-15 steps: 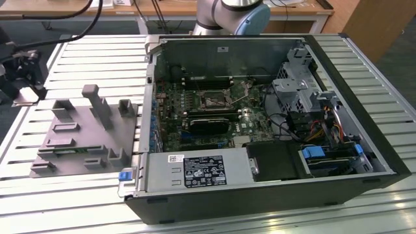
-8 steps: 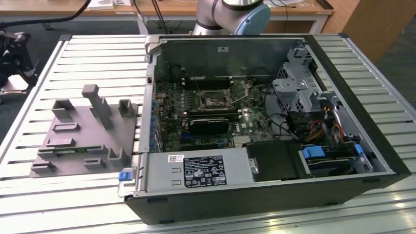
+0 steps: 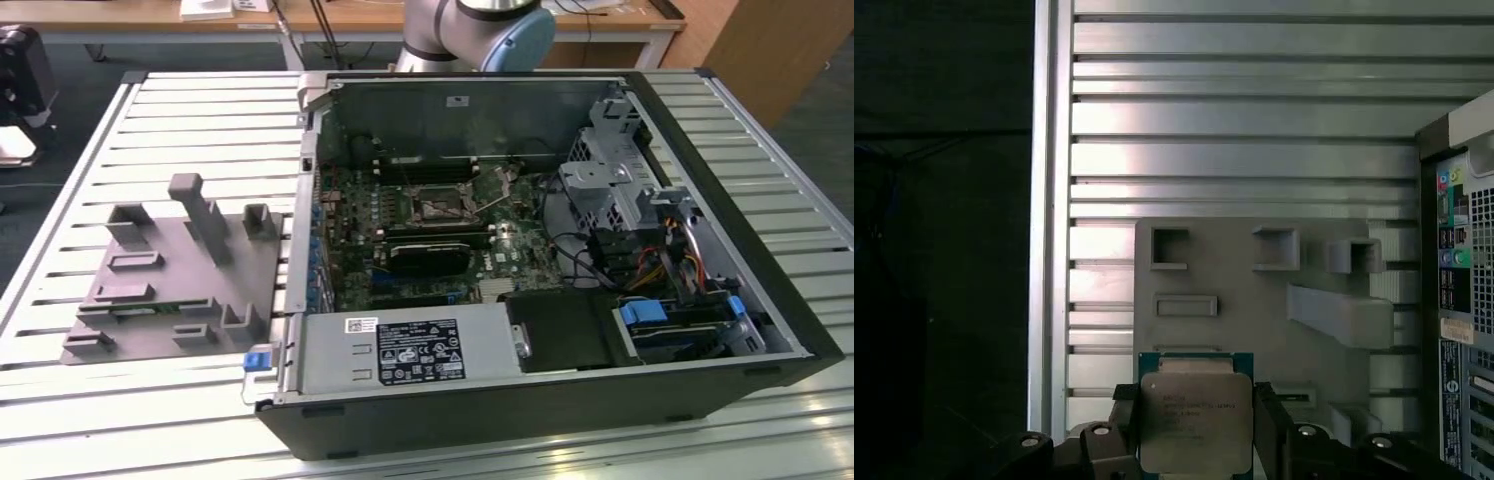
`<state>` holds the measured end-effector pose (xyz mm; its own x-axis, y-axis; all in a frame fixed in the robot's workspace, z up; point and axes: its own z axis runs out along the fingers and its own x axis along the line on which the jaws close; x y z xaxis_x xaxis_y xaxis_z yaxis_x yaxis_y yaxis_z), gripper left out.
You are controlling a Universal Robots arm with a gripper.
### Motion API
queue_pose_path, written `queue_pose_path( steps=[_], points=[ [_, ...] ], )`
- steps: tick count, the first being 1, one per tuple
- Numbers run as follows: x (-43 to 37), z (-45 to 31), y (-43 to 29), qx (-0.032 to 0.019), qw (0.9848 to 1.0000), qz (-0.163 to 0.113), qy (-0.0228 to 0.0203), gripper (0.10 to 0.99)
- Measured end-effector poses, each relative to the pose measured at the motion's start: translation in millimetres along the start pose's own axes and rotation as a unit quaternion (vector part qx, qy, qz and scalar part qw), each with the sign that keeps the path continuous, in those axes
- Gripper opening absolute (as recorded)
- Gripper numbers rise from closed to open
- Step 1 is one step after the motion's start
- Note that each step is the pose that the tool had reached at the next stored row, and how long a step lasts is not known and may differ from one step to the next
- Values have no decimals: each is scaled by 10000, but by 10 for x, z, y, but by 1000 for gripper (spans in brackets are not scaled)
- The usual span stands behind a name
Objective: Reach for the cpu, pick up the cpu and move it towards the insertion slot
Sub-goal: 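Pick up the cpu and move it towards the insertion slot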
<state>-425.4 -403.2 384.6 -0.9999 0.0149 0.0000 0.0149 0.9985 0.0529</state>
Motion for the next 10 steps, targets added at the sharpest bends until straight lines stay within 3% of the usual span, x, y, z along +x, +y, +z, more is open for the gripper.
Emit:
queue_pose_path(
  steps=[4, 10],
  points=[
    [-50, -27, 2, 0, 10000, 1, -12, 541],
    [-225, -26, 5, 0, 10000, 4, -11, 541]
  ],
)
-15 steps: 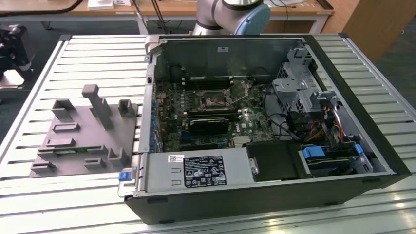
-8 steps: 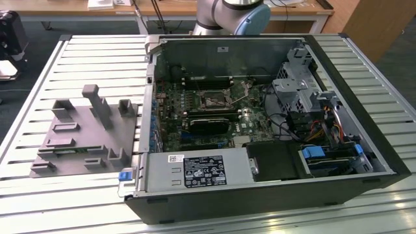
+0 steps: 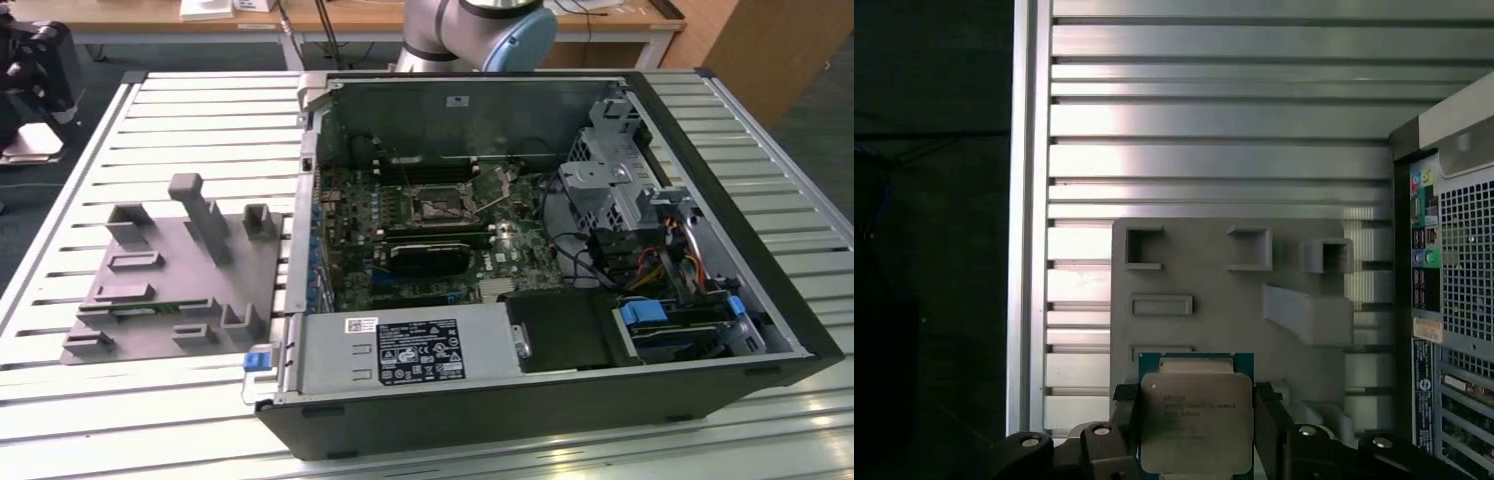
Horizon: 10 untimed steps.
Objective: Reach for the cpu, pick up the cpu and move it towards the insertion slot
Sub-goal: 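Pick up the cpu and move it towards the insertion slot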
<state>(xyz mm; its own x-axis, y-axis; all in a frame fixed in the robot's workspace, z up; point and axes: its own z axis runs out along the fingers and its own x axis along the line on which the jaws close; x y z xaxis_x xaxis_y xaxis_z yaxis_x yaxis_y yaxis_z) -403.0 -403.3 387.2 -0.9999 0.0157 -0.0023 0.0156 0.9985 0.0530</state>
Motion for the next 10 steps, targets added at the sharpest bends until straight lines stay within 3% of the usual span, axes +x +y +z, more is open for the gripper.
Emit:
queue_pose_path(
  steps=[10],
  points=[
    [-291, 3, 3, 0, 10000, 6, 1, 541]
  ],
)
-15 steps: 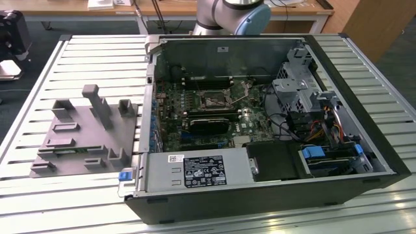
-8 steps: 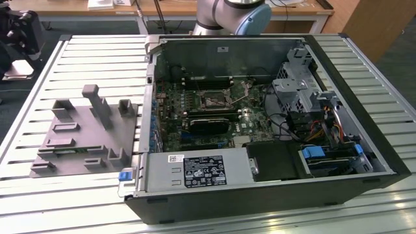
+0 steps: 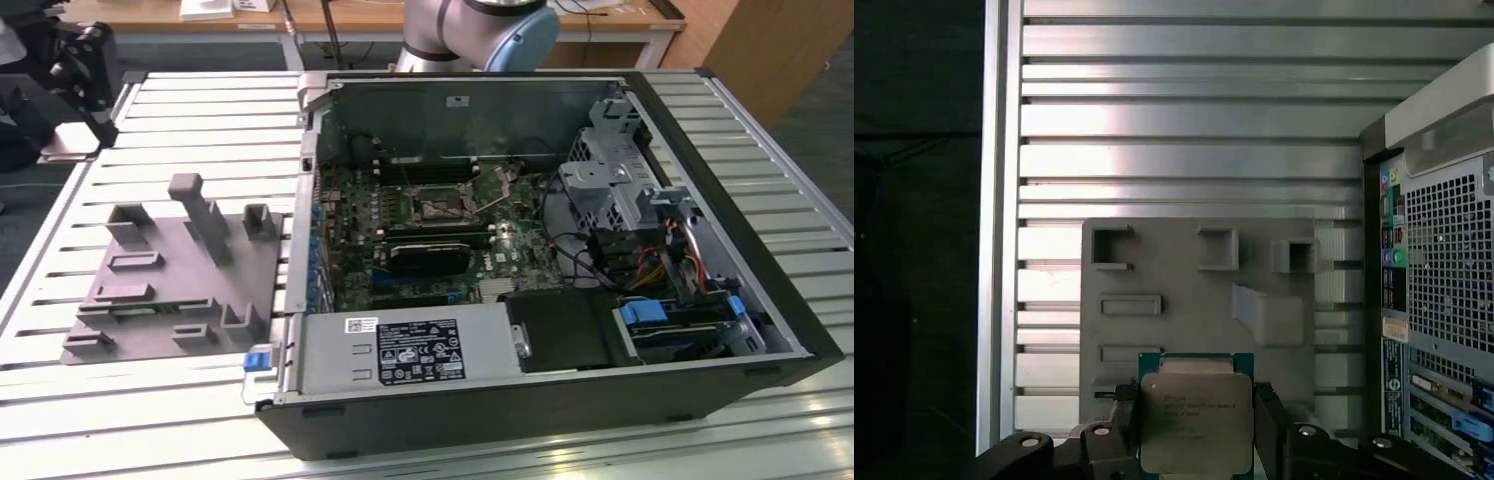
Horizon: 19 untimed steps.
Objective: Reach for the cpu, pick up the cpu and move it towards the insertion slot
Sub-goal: 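Pick up the cpu and move it towards the insertion slot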
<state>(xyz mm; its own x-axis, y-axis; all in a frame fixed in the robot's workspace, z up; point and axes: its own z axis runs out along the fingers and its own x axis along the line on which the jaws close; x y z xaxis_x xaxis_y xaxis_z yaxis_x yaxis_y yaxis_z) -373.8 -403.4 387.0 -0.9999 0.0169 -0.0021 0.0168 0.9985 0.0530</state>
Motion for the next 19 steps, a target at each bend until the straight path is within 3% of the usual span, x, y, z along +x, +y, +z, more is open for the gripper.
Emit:
queue_pose_path(
  steps=[19],
  points=[
    [-841, 11, 14, 0, 10000, 0, 0, 541]
  ],
)
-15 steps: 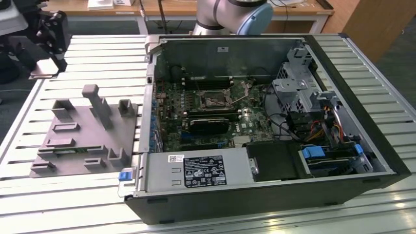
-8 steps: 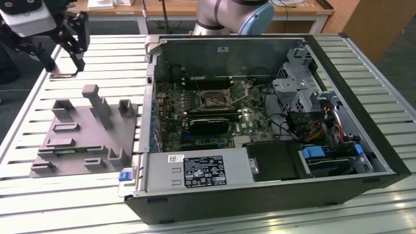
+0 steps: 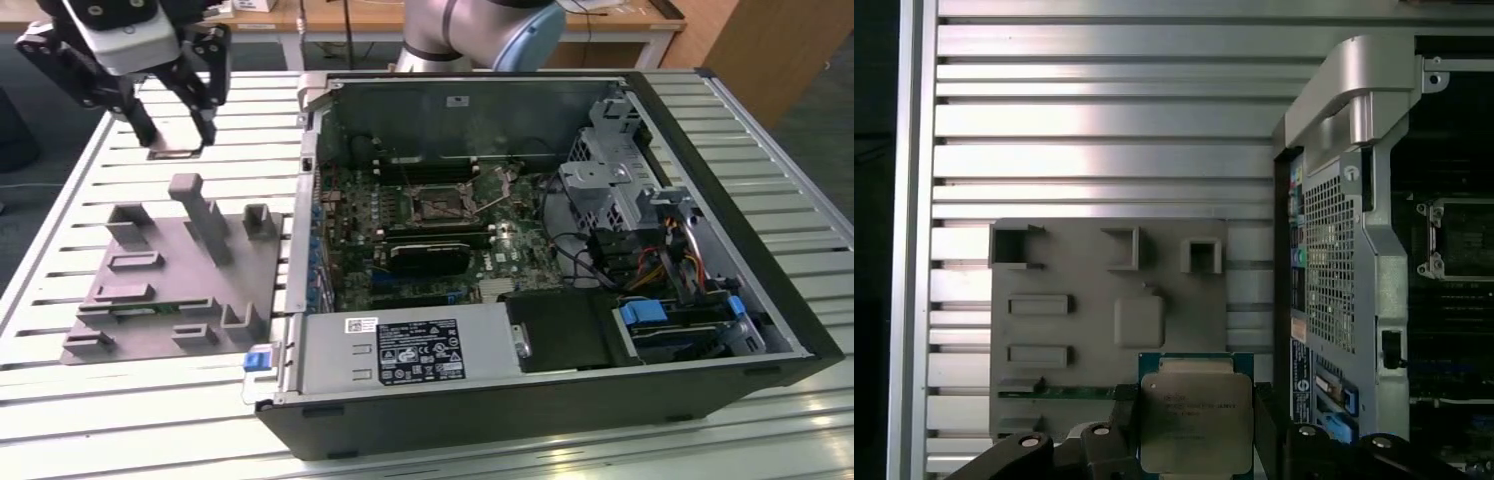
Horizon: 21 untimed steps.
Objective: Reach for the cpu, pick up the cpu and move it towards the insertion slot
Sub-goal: 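Pick up the cpu and move it towards the insertion slot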
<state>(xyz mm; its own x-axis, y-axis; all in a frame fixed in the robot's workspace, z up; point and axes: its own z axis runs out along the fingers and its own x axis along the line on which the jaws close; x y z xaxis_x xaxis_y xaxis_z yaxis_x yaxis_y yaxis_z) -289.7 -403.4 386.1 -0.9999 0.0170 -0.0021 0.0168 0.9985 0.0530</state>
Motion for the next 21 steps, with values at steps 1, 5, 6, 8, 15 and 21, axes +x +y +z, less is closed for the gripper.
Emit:
queue_pose_path(
  steps=[1, 5, 6, 8, 15, 21],
  points=[
    [-50, 0, 1, 0, 10000, 0, 0, 541],
    [-229, 2, 4, 0, 10000, 0, 0, 541],
    [-274, 2, 5, 0, 10000, 0, 0, 541],
    [-364, 3, 6, 0, 10000, -1, 0, 541],
    [-682, 9, 11, 0, 10000, 0, 0, 541],
    [-956, 21, 16, 0, 10000, -1, 0, 541]
  ],
)
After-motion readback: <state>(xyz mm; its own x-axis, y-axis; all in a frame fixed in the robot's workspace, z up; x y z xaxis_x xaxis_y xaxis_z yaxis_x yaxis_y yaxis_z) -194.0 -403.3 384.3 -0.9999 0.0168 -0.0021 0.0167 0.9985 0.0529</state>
